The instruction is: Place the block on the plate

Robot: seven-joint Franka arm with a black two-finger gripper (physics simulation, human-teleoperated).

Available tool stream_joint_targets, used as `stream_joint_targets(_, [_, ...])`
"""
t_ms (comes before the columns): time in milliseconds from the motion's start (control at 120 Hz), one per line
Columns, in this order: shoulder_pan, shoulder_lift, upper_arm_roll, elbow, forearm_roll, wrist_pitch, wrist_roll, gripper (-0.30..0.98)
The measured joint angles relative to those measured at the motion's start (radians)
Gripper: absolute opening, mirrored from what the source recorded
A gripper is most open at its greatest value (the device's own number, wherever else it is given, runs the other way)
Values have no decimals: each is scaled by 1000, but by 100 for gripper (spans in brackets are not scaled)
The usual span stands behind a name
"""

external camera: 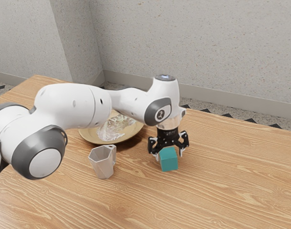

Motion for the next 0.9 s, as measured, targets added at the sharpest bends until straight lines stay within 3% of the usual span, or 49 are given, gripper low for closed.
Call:
stream_joint_targets(150, [1,6,-1,-2,1,5,6,67])
stream_joint_targets(492, [2,5,12,-1,-1,8,24,43])
stream_joint_targets(900, [12,-65,15,1,3,-3,35,39])
